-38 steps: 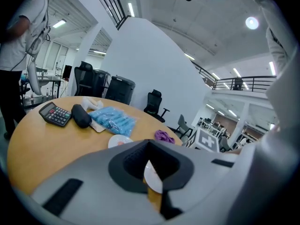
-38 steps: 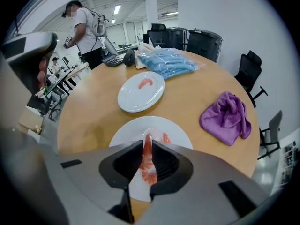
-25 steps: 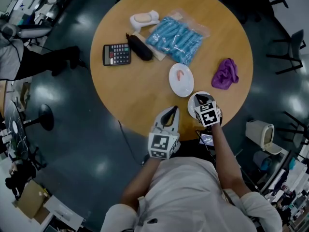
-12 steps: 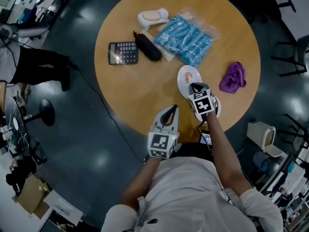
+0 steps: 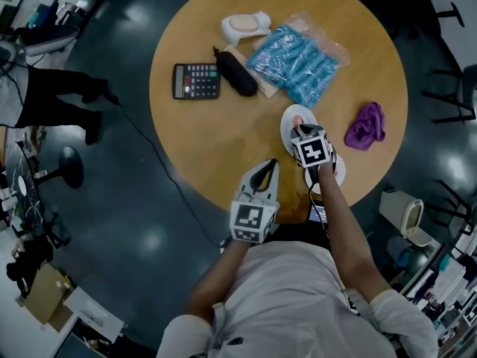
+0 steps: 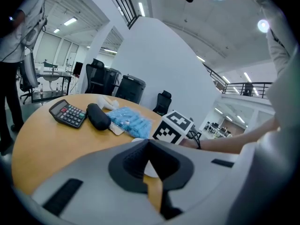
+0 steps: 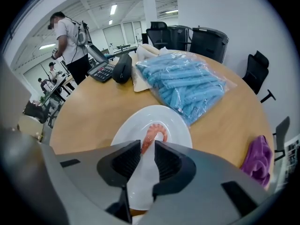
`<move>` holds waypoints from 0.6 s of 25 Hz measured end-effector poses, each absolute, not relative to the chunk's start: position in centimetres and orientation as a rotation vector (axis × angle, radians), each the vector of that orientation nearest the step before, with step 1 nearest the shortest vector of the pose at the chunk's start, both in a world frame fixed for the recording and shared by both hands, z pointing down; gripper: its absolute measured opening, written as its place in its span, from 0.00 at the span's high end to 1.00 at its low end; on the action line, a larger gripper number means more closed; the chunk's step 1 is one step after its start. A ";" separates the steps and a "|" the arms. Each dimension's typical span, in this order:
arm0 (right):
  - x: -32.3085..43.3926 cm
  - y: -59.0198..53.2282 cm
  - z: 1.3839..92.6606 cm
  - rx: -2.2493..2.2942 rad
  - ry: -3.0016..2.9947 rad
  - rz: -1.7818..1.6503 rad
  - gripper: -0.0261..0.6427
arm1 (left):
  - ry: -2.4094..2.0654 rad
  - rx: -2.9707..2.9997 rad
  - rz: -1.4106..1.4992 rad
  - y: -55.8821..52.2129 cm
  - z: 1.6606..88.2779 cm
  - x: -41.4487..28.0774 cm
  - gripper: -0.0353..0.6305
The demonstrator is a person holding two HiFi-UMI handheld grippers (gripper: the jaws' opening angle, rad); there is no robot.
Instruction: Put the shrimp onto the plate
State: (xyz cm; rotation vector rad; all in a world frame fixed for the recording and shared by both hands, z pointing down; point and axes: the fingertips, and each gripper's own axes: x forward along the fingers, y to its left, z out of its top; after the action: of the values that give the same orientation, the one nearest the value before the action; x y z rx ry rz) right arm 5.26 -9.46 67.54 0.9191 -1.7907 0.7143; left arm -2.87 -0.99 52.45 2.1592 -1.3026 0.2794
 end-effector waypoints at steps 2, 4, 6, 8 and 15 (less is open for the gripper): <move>5.3 -9.6 67.7 0.920 -1.776 0.709 0.82 | -1.301 2.157 0.284 -1.1 52.6 -3.0 0.94; 5.4 -9.8 67.8 0.926 -1.769 0.699 0.83 | -1.299 2.156 0.290 -1.0 52.7 -3.0 0.94; 5.4 -9.8 67.9 0.927 -1.768 0.691 0.86 | -1.305 2.153 0.285 -1.0 52.7 -3.0 0.94; 5.4 -9.8 68.0 0.921 -1.774 0.681 0.88 | -1.311 2.148 0.280 -0.9 52.8 -3.1 0.94; 5.8 -9.5 66.8 0.925 -1.805 0.632 0.90 | -1.314 2.158 0.284 -0.1 52.4 -2.7 0.94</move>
State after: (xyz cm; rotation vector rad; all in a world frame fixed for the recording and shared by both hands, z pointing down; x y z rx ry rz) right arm 5.82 -9.45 66.83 0.9247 -1.8048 0.6323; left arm -2.68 -0.10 52.35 2.1578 -1.3138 0.2838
